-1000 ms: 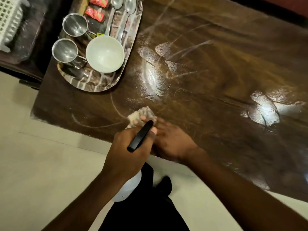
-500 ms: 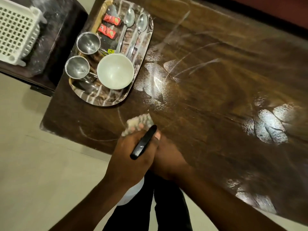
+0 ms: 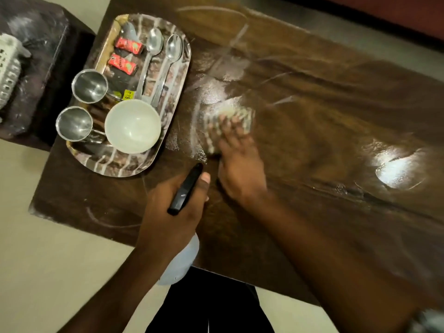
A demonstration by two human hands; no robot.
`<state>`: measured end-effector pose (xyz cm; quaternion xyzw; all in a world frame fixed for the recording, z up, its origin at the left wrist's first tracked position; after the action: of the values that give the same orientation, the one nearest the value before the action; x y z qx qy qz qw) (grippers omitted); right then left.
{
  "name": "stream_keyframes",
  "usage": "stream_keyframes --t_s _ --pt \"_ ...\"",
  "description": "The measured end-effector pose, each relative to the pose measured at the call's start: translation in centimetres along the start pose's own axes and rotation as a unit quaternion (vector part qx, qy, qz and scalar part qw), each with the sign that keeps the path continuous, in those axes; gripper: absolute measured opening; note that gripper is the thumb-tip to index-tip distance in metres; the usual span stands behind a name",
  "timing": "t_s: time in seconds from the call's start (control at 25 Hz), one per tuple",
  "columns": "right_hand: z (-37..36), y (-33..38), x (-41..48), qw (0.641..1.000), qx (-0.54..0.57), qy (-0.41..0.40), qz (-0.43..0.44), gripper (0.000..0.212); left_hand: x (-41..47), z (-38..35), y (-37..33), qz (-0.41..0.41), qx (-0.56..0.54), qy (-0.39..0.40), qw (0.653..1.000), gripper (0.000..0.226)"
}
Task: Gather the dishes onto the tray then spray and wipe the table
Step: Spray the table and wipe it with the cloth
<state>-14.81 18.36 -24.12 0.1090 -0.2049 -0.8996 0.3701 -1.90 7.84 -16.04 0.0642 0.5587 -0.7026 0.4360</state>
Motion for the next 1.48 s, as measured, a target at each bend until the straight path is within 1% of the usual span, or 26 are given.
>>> stream_keyframes --t_s 0.04,0.12,0.16,0.2,0.28,0.36,0.4,0.48,0.52,0.56,0.6,0.64,0.68,0.76,0.8,0.84,0.88,0.96,1.04,1.08,1.16,1.24,1.32,1.36,1.4,1.48 --pt "-0.2 1.6 -1.2 0.994 0.024 0.03 0.105 0.068 0.7 -0.3 -0.7 0.0 0.002 -0.002 1.0 0.044" --pt "0.0 2.0 -2.6 0.944 0.015 0.102 0.313 0.052 1.8 -0.9 -2.2 -0.003 0.006 -0.005 1.0 0.046" --pt "1.0 0.8 -1.7 0.915 -0.013 0.121 0.386 0.043 2.3 -1.2 -2.8 -0.007 0.013 -0.007 1.0 0.045" --pt "1.7 -1.3 0.0 0.903 -0.035 0.123 0.411 0.039 2.9 -1.7 -3.4 -0.011 0.019 -0.008 1.0 0.046" --pt "2.8 -6.1 3.3 0.938 -0.031 0.129 0.32 0.053 4.0 -2.4 -4.3 -0.017 0.021 -0.002 1.0 0.052" --pt "5.4 -11.4 5.6 0.989 -0.039 0.082 0.114 0.074 4.8 -2.9 -5.0 -0.016 0.011 0.007 1.0 0.053" --pt "6.7 -13.9 6.1 0.999 -0.032 0.031 0.001 0.078 5.3 -3.1 -5.2 -0.014 0.01 0.004 1.0 0.051" --pt "7.7 -15.6 5.6 0.981 -0.005 -0.082 -0.177 0.079 6.1 -3.5 -5.7 -0.014 0.012 -0.006 1.0 0.048" --pt "6.9 -14.6 5.1 0.971 -0.004 -0.104 -0.217 0.078 6.5 -3.8 -5.9 -0.014 0.013 -0.008 1.0 0.05" --pt "5.9 -12.9 4.2 0.972 -0.004 -0.098 -0.214 0.078 6.9 -4.2 -6.3 -0.014 0.017 -0.011 1.0 0.053" --pt "4.5 -11.0 3.0 0.985 -0.006 -0.066 -0.161 0.078 7.3 -4.5 -6.7 -0.014 0.027 -0.015 0.999 0.057" --pt "3.3 -9.3 1.8 0.998 -0.01 -0.003 -0.054 0.076 7.6 -4.9 -7.2 -0.011 0.037 -0.016 0.999 0.06" --pt "2.7 -8.2 0.9 0.993 -0.017 0.073 0.087 0.072 7.8 -5.3 -7.7 -0.009 0.04 -0.012 0.999 0.06" --pt "3.6 -9.6 2.4 0.924 -0.036 0.18 0.334 0.066 8.1 -5.9 -8.5 -0.02 0.029 0.002 0.999 0.054" --pt "4.5 -11.2 4.5 0.904 -0.054 0.192 0.377 0.066 8.2 -6.0 -8.7 -0.032 0.026 0.009 0.999 0.052" --pt "5.2 -12.7 6.9 0.913 -0.077 0.178 0.359 0.066 8.4 -6.0 -8.9 -0.043 0.025 0.014 0.999 0.05" --pt "5.9 -14.1 9.6 0.941 -0.09 0.145 0.293 0.07 8.6 -6.0 -8.9 -0.049 0.023 0.015 0.998 0.048" --pt "7.4 -16.2 15.0 0.989 -0.077 0.065 0.108 0.079 9.0 -5.9 -9.1 -0.051 0.015 0.004 0.999 0.045" --pt "7.8 -15.7 18.6 0.998 -0.055 0.021 -0.024 0.079 9.2 -5.8 -9.3 -0.052 0.003 -0.001 0.999 0.045" --pt "7.4 -14.4 19.1 0.998 -0.052 0.022 -0.026 0.076 9.3 -5.7 -9.4 -0.059 0.003 -0.002 0.998 0.047" --pt "6.0 -11.5 17.3 0.991 -0.056 0.059 0.106 0.069 9.5 -5.5 -9.5 -0.065 0.009 -0.005 0.998 0.057" --pt "4.5 -9.3 13.1 0.941 -0.061 0.128 0.307 0.059 9.9 -5.2 -9.6 -0.057 0.012 -0.014 0.998 0.061" --pt "4.5 -9.3 11.9 0.874 -0.082 0.179 0.445 0.051 10.3 -5.1 -9.7 -0.052 0.012 -0.024 0.998 0.055" --pt "4.8 -10.2 13.2 0.858 -0.089 0.186 0.47 0.053 10.6 -5.2 -9.7 -0.053 0.005 -0.023 0.998 0.053" --pt "5.0 -11.3 15.1 0.869 -0.089 0.178 0.453 0.059 10.9 -5.3 -9.7 -0.05 -0.006 -0.023 0.998 0.052" --pt "6.1 -13.2 19.5 0.933 -0.097 0.15 0.312 0.072 11.3 -5.5 -9.8 -0.038 -0.018 -0.032 0.999 0.046"
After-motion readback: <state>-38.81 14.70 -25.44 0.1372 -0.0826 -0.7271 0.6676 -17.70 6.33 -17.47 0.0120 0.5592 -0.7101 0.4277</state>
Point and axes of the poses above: each hand's wrist, its own x-axis towards the middle knuckle, its own z-axis out of the back of the hand, y = z × x, the point moved 1 cm from there along x, towards the middle knuckle, and after that the axes turned 7 degrees about z, right-handed, at the moved point
